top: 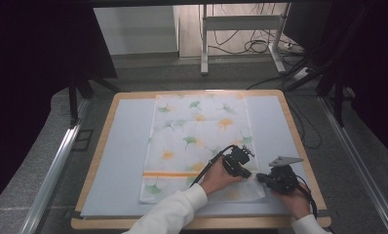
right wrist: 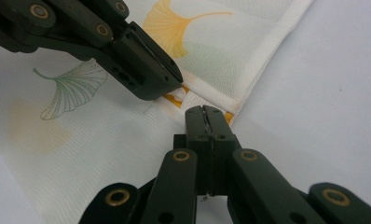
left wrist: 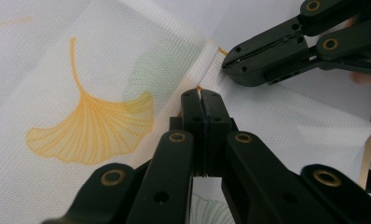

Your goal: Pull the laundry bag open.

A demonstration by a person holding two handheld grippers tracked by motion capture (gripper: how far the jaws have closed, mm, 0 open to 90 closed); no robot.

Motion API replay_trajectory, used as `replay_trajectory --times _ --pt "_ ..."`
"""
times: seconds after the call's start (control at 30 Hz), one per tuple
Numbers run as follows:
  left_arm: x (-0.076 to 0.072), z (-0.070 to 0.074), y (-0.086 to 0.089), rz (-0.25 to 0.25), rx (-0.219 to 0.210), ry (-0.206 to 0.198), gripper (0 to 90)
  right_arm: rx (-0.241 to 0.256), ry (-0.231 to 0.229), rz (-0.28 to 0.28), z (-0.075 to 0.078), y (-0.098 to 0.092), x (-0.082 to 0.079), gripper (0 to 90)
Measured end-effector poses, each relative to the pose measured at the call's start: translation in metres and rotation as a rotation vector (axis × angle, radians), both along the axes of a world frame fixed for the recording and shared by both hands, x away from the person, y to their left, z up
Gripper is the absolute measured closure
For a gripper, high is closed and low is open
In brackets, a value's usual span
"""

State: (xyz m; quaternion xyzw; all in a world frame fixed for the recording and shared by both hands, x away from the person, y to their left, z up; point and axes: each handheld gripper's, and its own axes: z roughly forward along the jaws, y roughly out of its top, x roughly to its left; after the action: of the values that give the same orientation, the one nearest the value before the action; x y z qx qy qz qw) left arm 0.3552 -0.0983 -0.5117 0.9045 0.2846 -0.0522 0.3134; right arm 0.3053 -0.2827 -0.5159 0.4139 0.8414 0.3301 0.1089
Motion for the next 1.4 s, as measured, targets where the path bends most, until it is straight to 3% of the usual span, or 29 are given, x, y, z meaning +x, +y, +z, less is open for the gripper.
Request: replay_trajectory --times 0.37,1.4 --pt "-0.002 -0.001 0.004 0.014 -0.019 0.009 90.0 0.0 0.0 0.0 0.0 0.0 0.0 89.7" --pt "-0.005 -0.001 0.026 0.027 -0.005 -0.003 90.0 -0.002 0.002 0.003 0.0 -0.001 0.0 89.8"
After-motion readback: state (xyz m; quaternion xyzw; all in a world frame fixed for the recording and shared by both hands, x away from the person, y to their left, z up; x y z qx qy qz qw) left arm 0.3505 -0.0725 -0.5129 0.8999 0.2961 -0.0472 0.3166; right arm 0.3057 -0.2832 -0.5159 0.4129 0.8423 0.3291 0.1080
